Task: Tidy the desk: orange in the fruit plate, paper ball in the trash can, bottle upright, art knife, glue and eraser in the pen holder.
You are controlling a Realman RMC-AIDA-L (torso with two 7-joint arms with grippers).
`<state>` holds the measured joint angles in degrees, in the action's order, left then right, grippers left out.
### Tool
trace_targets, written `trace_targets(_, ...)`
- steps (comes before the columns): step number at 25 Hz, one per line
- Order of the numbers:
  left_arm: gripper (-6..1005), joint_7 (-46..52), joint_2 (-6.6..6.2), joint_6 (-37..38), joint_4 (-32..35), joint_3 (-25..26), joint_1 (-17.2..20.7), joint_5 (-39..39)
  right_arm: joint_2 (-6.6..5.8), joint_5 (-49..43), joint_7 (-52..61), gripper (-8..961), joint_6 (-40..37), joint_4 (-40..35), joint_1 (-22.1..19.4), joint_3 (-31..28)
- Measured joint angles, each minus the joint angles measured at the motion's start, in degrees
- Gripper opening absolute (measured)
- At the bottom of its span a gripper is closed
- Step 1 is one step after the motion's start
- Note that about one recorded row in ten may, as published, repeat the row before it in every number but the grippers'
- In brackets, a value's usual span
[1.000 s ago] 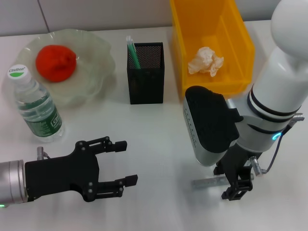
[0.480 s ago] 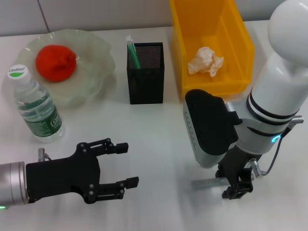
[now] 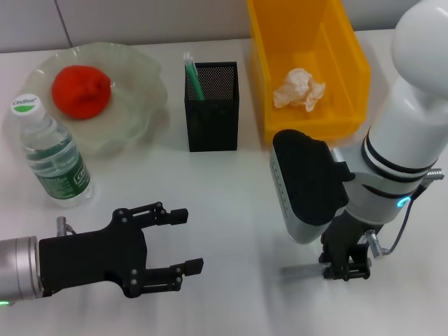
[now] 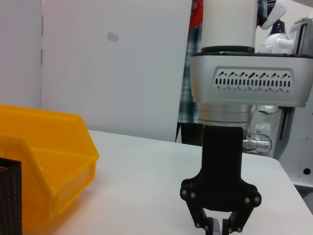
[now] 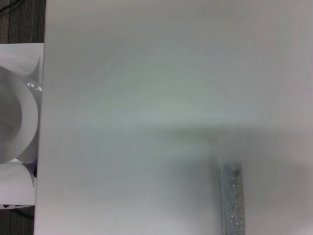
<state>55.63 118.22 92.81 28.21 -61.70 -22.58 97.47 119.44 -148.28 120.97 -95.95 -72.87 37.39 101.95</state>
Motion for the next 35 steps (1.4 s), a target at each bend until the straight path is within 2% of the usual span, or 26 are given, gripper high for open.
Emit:
trace_targets(3, 778, 0.0, 0.07, 0.0, 0.0, 0.0, 0.0, 0.0, -0.03, 0.9, -0.4, 159, -0.3, 0.0, -0.5, -0.8)
trace_targets(5, 778, 0.0, 0.12, 0.3, 0.0, 0.1, 0.1, -0.2, -0.11, 2.4, -0.7, 153, -1.0, -0.6, -0.8, -3.3)
trace_targets(6, 778, -0.1, 0.12, 0.7, 0.0, 0.2, 0.2, -0.3, -0.17, 3.7, -1.2, 149, -2.5, -2.1, -1.2, -7.9)
trace_targets(7, 778, -0.1, 0.12, 0.7, 0.0, 0.2, 0.2, -0.3, -0.17, 3.7, -1.2, 146, -2.5, -2.1, -1.2, -7.9)
trace_targets(10, 778, -0.6, 0.12, 1.4, 0.0, 0.5, 0.4, -0.3, -0.24, 5.5, -2.1, 142, -3.9, -6.1, -2.5, -16.9)
trace_targets(11, 778, -0.7, 0.11, 1.4, 0.0, 0.7, 0.6, -0.4, -0.24, 7.9, -3.0, 142, -4.1, -9.3, -3.9, -23.6)
trace_targets(12, 778, -0.7, 0.11, 1.4, 0.0, 0.7, 0.6, -0.4, -0.25, 9.2, -3.4, 141, -3.8, -10.7, -4.7, -26.7)
trace_targets(13, 778, -0.7, 0.10, 1.4, 0.0, 0.7, 0.6, -0.4, -0.25, 9.2, -3.4, 141, -3.8, -10.7, -4.7, -26.7)
trace_targets(15, 778, -0.7, 0.10, 1.5, 0.0, 0.7, 0.6, -0.5, -0.21, 12.2, -4.3, 140, -1.7, -13.5, -6.8, -31.2)
trace_targets(18, 778, -0.8, 0.13, 1.5, 0.0, 0.7, 0.6, -0.6, -0.09, 18.7, -6.9, 139, 3.0, -16.5, -10.5, -33.8)
trace_targets(23, 778, -0.8, 0.24, 1.6, 0.0, 0.7, 0.6, -1.8, 0.01, 34.3, -15.7, 139, 13.0, -18.2, -18.0, -34.3)
trace_targets(29, 778, -1.1, 0.21, 1.7, 0.0, 0.7, 0.6, -2.2, -0.06, 56.8, -31.6, 138, 20.9, -10.4, -23.0, -35.5)
trace_targets(32, 778, -1.4, 0.26, 1.7, 0.0, 0.7, 0.6, -2.2, -0.15, 66.7, -40.1, 138, 22.0, -2.6, -22.6, -37.1)
trace_targets(35, 778, -1.8, 0.25, 1.7, 0.0, 0.7, 0.6, -2.2, -0.21, 74.0, -47.1, 137, 22.2, 7.4, -20.0, -38.5)
